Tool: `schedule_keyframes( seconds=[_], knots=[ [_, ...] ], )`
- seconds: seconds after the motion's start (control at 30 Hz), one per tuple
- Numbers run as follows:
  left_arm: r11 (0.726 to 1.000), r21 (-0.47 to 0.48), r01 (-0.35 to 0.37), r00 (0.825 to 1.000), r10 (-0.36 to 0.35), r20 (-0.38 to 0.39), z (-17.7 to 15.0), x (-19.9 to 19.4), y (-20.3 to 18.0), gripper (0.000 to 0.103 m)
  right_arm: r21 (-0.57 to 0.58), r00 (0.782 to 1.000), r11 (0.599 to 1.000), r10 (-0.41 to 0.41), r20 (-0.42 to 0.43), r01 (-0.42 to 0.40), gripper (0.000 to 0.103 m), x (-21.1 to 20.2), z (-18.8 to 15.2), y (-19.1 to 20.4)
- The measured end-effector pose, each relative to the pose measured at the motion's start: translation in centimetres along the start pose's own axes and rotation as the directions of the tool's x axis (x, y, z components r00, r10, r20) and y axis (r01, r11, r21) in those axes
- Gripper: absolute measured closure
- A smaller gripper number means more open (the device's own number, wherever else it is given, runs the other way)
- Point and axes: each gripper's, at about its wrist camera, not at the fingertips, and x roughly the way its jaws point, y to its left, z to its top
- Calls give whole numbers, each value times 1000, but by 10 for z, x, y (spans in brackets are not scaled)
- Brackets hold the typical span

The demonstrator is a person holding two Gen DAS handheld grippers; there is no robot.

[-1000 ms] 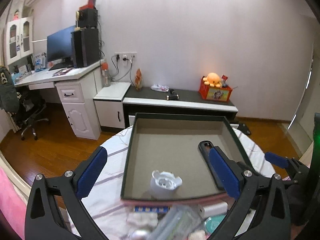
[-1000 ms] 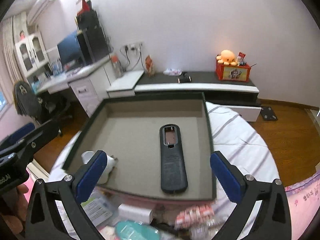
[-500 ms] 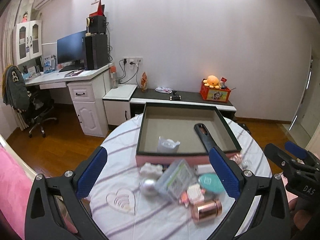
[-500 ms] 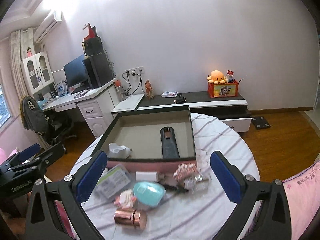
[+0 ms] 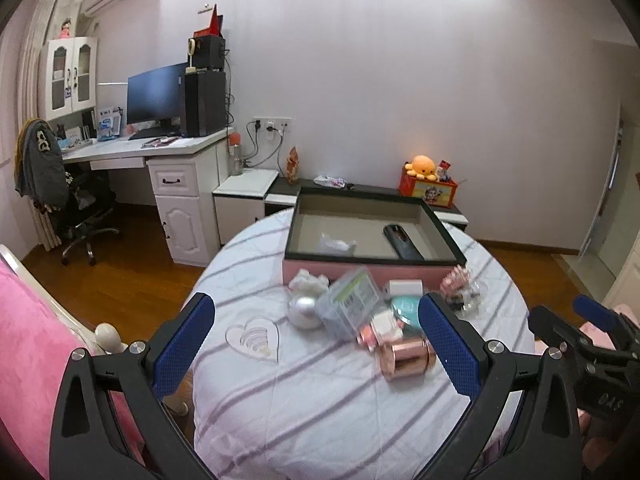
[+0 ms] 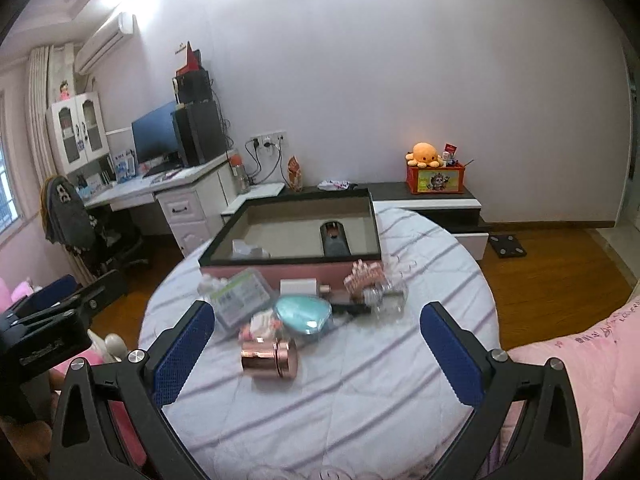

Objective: Organize rigid objects
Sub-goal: 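Withdraw both tools from the box back over the table, then grasp the rose-gold canister with the right tool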

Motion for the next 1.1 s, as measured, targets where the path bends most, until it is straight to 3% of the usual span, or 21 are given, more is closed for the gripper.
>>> schedule_keyframes(
  seconds=[0.57, 1.1],
  knots=[
    [1000, -11, -5, 998, 4, -70, -18, 17, 8, 0, -22, 997, 1000, -2, -76, 1, 0, 17, -15, 8],
    [998, 0, -60, 984, 59, -169, -38, 83, 29, 0, -14, 959, 999, 46, -279, -52, 0, 112, -48, 26]
  ],
)
